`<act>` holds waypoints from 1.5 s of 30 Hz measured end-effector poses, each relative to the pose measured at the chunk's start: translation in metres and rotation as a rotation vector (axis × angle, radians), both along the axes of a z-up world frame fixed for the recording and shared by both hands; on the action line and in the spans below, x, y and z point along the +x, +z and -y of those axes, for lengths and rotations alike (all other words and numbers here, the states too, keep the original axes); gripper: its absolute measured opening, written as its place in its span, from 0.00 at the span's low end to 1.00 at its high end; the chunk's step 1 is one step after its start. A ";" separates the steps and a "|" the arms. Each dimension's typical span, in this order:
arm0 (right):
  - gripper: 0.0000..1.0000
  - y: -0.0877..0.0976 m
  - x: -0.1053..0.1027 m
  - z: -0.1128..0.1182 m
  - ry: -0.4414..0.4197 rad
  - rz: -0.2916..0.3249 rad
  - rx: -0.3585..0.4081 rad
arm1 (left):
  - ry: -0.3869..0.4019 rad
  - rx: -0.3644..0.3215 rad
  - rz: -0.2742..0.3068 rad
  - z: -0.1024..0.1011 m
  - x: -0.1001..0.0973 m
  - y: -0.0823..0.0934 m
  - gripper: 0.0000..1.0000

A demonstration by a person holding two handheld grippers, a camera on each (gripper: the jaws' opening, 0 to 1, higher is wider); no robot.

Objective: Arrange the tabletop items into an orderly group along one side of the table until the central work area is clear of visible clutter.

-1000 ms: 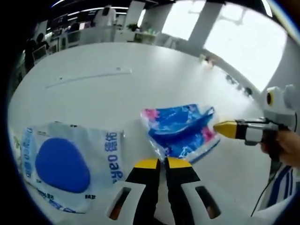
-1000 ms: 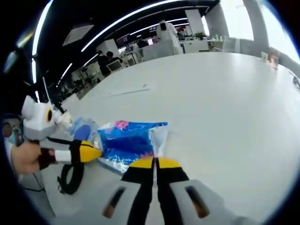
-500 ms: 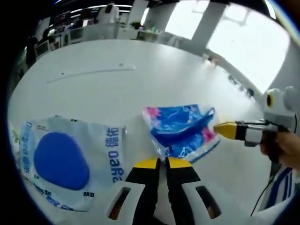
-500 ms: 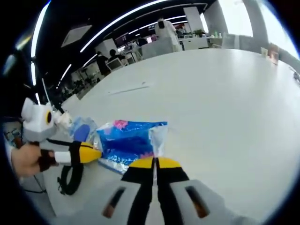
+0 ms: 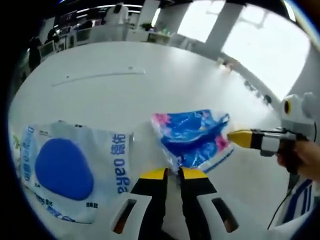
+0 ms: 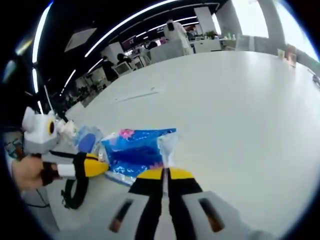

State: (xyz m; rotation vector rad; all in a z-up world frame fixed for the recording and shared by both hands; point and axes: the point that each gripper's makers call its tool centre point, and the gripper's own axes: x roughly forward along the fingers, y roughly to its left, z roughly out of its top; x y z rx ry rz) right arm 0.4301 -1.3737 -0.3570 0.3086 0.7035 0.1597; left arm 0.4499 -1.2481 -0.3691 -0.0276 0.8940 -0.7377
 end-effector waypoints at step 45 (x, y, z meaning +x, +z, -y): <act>0.54 0.055 -0.052 -0.040 -0.008 0.141 -0.032 | 0.057 -0.020 0.199 -0.094 -0.018 0.077 0.77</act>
